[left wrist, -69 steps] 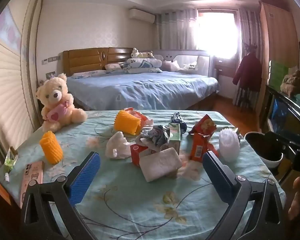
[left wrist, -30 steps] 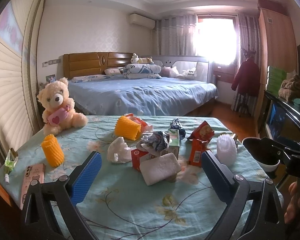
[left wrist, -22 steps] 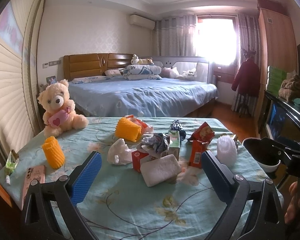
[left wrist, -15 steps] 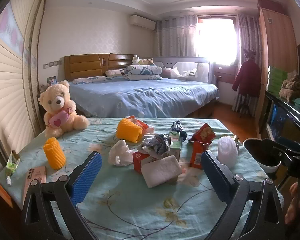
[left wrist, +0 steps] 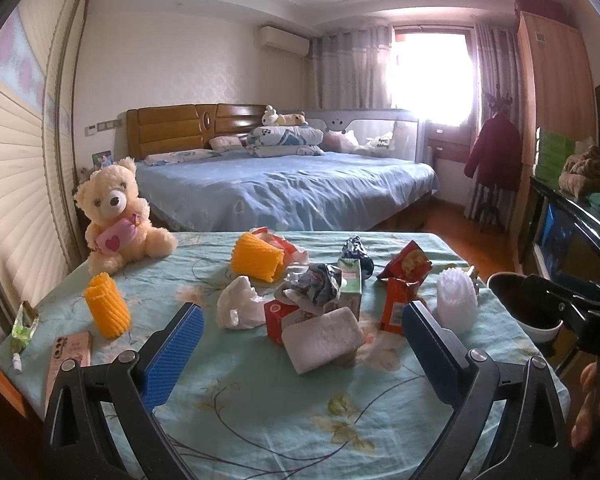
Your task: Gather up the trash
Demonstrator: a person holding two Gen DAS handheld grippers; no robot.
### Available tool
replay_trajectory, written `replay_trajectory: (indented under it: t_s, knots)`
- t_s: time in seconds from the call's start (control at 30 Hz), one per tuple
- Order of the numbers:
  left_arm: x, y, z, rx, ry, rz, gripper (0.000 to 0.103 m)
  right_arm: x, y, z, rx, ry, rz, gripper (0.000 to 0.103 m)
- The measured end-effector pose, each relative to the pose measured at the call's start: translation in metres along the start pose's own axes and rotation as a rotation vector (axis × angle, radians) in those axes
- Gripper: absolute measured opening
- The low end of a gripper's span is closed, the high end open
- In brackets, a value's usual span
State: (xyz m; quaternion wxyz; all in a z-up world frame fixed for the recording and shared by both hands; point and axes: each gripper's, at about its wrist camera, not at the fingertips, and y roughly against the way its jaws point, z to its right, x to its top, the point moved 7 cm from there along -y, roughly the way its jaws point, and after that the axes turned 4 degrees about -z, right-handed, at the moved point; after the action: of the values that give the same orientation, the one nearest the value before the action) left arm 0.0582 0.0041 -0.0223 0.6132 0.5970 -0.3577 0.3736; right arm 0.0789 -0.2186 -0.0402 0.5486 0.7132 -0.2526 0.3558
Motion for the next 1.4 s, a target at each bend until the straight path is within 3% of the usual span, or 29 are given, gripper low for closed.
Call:
replay_trajectory:
  t_s: [0.7, 0.87, 1.03, 1.2, 1.4]
  knots:
    - [-0.008, -0.026, -0.005, -0.007, 0.011, -0.069, 0.099, -0.019, -0.035, 0.018, 0.011, -0.049, -0.114, 0.103]
    - [-0.013, -0.048, -0.011, -0.014, 0.036, -0.125, 0.099, -0.024, -0.053, 0.025, 0.007, -0.071, -0.159, 0.102]
    - [-0.015, -0.073, -0.016, -0.036, 0.062, -0.181, 0.093, -0.027, -0.072, 0.034, 0.009, -0.087, -0.201, 0.102]
    - [-0.016, -0.106, -0.018, -0.07, 0.082, -0.256, 0.086, -0.029, -0.095, 0.041, 0.002, -0.086, -0.244, 0.095]
    - [-0.021, -0.143, -0.015, -0.11, 0.093, -0.339, 0.071, -0.034, -0.119, 0.053, 0.016, -0.121, -0.299, 0.074]
